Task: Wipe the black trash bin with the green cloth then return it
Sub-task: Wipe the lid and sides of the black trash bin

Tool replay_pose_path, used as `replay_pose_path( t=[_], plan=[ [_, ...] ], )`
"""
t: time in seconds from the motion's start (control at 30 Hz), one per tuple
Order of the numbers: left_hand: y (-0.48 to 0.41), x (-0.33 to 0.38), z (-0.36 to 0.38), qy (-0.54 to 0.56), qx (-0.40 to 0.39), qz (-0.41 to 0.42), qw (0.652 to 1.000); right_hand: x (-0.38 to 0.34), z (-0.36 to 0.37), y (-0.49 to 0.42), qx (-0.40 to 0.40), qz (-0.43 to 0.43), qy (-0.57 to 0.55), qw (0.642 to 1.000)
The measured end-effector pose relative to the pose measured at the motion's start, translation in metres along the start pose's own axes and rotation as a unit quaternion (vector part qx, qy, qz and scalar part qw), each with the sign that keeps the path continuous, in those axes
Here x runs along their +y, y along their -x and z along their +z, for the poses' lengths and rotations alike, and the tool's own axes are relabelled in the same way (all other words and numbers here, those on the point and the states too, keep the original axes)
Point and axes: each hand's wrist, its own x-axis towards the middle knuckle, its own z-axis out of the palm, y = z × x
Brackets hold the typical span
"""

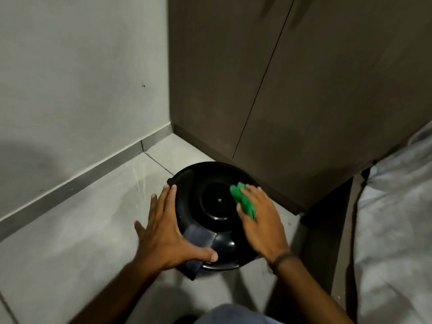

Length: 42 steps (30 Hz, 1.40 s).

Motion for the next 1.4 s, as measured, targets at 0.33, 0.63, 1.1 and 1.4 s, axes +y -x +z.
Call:
replay_pose_path(
  t=[0.33, 0.63, 1.1, 1.4],
  plan=[
    [-0.101, 0.044, -0.131, -0.463, -0.188, 0.248, 0.83, -0.019, 0.017, -0.017, 0.01, 0.034, -0.041, 0.999],
    [0.069, 0.043, -0.01, 0.142, 0.102, -0.152, 0.973, -0.039, 0.034, 0.015, 0.062, 0.118, -0.006, 0.991],
    [0.084, 0.012, 0.043, 0.09, 0.209, -0.13, 0.965, -0.129, 0.07, -0.101, -0.176, -0.103, 0.125, 0.971],
    [0.073, 0.021, 0.051, 0.127, 0.263, -0.2, 0.935, -0.119, 0.086, -0.029, -0.164, -0.356, 0.219, 0.894]
  ],
)
